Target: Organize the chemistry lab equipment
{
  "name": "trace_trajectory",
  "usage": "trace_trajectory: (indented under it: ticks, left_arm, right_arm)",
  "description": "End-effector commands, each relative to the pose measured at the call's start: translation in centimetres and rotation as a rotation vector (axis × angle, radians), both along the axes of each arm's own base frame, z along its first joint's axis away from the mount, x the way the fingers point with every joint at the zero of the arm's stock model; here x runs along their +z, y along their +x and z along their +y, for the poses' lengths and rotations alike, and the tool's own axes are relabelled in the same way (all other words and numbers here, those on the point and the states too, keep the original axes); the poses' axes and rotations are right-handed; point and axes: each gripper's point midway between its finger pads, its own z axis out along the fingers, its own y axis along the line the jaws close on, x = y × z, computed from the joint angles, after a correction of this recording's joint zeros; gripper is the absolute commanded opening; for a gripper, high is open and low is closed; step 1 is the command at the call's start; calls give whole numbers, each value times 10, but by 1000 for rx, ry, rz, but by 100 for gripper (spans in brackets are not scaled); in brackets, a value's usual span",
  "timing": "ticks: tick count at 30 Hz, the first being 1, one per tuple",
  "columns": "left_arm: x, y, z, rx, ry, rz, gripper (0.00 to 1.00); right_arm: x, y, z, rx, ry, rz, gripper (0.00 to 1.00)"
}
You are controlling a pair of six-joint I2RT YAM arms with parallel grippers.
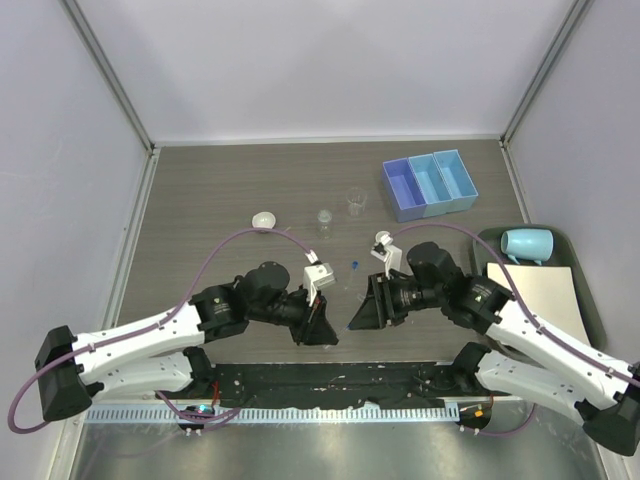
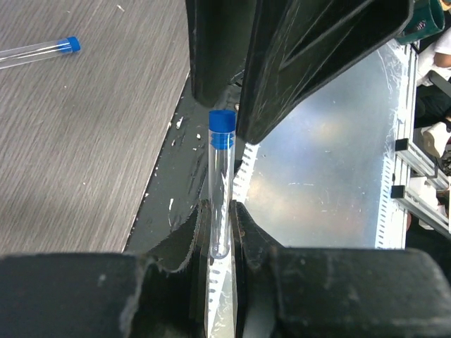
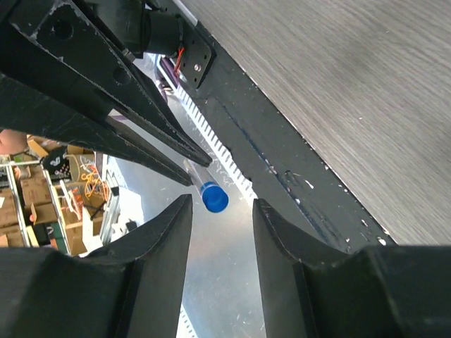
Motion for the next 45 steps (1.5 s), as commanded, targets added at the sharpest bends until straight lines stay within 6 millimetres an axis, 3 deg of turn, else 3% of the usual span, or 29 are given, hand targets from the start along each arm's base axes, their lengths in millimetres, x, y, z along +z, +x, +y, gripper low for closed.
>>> trace_trajectory:
  ticks: [1, 11, 22, 45]
  left_arm:
    - [19, -6, -5, -39, -87, -15, 0]
    - [23, -8, -3, -46, -107, -25, 0]
    - [23, -10, -3, -55, -109, -12, 0]
    - [23, -4, -1, -22, -93, -35, 0]
  right_arm:
    - [15, 1, 22, 13, 58, -35, 45]
    - [18, -2, 32, 14, 40, -58, 32]
    - [25, 4, 31, -2, 29, -93, 37]
    - [25, 0, 20, -22, 20, -98, 34]
